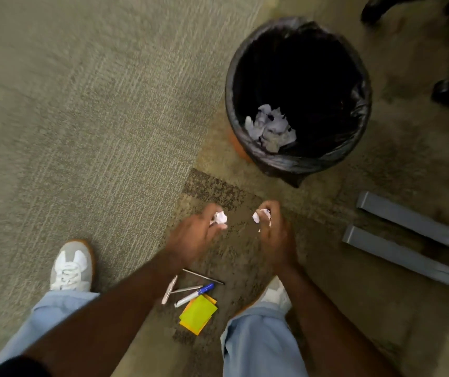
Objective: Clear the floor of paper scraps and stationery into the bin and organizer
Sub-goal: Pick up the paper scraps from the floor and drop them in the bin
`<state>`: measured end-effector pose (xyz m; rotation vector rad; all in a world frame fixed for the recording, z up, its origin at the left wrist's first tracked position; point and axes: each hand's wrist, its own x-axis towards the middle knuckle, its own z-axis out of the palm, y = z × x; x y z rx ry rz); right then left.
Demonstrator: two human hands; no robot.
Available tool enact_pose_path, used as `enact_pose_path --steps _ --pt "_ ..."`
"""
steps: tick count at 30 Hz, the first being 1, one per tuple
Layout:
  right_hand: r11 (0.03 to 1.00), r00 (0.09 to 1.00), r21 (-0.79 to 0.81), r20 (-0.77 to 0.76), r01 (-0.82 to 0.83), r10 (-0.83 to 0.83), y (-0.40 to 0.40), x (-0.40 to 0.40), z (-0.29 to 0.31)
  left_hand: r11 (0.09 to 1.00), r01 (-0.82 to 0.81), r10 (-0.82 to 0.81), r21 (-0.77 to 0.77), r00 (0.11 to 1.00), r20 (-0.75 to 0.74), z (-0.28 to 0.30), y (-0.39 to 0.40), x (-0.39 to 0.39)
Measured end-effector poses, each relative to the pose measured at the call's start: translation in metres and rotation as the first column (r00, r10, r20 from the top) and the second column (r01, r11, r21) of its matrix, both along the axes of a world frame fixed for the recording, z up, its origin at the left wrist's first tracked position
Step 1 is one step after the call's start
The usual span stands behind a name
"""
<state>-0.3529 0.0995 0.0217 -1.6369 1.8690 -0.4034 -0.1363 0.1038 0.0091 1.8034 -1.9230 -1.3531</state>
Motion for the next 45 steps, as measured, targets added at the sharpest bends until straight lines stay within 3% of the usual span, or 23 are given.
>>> enact_pose_path --steps 3,5,7,10,17,21,23,26,28,30,38,45 --pt "0.949 0.943 -0.201 0.279 0.244 -0.183 -0.056 0.012 0.051 0.945 -0.316 0.287 -0.085 0.924 -0.252 0.059 -0.072 -0.007" --pt "0.887 0.866 -0.259 0.435 0.381 -0.245 -0.097 0.015 0.078 0.893 -0.432 0.358 -0.124 0.851 -0.384 0.095 -0.119 -0.015" --pt "0.838 0.795 -0.239 0.516 0.49 -0.318 -0.135 0.014 0.097 0.869 -0.463 0.362 -0.177 0.836 -0.413 0.122 -0.161 -0.026" --pt "0.79 0.721 -0.151 0.535 0.594 -0.439 -0.181 0.015 0.106 0.87 -0.436 0.362 -0.23 0.882 -0.303 0.138 -0.21 -0.046" --pt "0.822 0.731 0.236 0.377 0.519 -0.569 -0.233 0.019 0.109 0.972 -0.211 0.208 -0.104 0.977 -0.044 0.119 -0.259 -0.075" --pt "0.844 0.774 0.301 0.345 0.445 -0.531 -0.244 0.011 0.113 0.985 -0.163 0.16 -0.058 0.986 -0.046 0.115 -0.264 -0.081" --pt "0.887 0.857 0.281 0.27 0.366 -0.439 -0.245 0.004 0.114 0.983 -0.118 0.119 -0.138 0.993 -0.008 0.117 -0.262 -0.079" --pt "0.955 0.985 0.243 -0.055 0.172 -0.163 -0.24 -0.008 0.112 0.95 -0.002 0.062 -0.313 0.982 0.18 0.123 -0.256 -0.07" --pt "0.984 0.938 0.179 -0.339 -0.016 0.077 -0.232 -0.009 0.12 0.918 0.08 0.044 -0.389 0.953 0.299 0.128 -0.248 -0.06" --pt "0.982 0.867 0.109 -0.462 -0.154 0.187 -0.222 -0.007 0.129 0.891 0.131 0.035 -0.435 0.935 0.354 0.134 -0.239 -0.046" --pt "0.972 0.797 0.049 -0.563 -0.228 0.216 -0.187 0.057 0.178 0.896 0.176 -0.012 -0.407 0.927 0.375 0.174 -0.222 0.045" --pt "0.997 0.855 0.032 -0.514 -0.069 0.075 -0.135 0.133 0.197 0.861 0.301 -0.14 -0.41 0.915 0.378 0.212 -0.195 0.13"
